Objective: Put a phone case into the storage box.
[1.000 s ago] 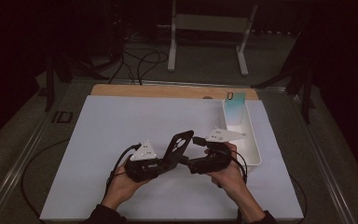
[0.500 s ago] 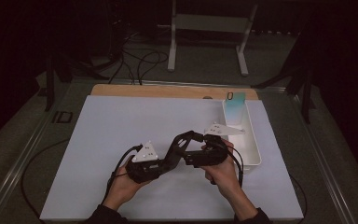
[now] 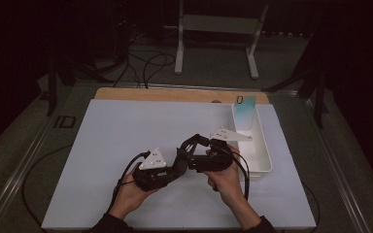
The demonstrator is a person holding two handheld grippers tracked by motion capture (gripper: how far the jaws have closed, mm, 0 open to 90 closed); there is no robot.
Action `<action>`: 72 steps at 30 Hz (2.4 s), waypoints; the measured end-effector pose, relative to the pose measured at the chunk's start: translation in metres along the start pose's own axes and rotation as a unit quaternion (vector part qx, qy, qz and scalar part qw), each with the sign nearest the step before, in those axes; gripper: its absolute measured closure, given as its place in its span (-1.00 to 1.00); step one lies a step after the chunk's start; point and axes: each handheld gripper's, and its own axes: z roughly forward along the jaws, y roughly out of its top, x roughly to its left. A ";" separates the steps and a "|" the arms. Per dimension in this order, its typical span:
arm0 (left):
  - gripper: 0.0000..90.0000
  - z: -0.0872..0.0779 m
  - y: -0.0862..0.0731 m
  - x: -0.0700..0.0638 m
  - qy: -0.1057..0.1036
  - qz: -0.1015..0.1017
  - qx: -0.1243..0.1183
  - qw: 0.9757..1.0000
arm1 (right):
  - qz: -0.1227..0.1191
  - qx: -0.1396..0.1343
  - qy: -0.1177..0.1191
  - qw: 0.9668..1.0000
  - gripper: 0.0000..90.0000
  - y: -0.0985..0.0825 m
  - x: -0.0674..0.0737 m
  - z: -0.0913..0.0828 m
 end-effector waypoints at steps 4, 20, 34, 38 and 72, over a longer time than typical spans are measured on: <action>0.79 0.000 0.001 -0.001 0.000 0.001 -0.002 1.000 | 0.003 0.005 0.002 1.000 -0.76 -0.002 -0.002 0.002; 0.36 -0.002 0.000 0.001 0.007 -0.002 -0.006 1.000 | -0.012 0.001 -0.010 1.000 -0.69 -0.001 0.005 0.000; -0.67 -0.011 -0.008 0.003 0.091 -0.034 -0.026 0.995 | -0.027 0.003 -0.029 0.999 -0.69 -0.002 0.005 0.000; -0.79 -0.015 -0.012 0.006 0.115 -0.038 -0.023 0.992 | -0.030 0.004 -0.034 0.999 -0.69 -0.002 0.005 0.000; -1.00 -0.074 -0.076 0.031 0.198 -0.053 -0.037 0.978 | -0.052 0.009 -0.058 0.997 -0.69 0.005 -0.003 -0.011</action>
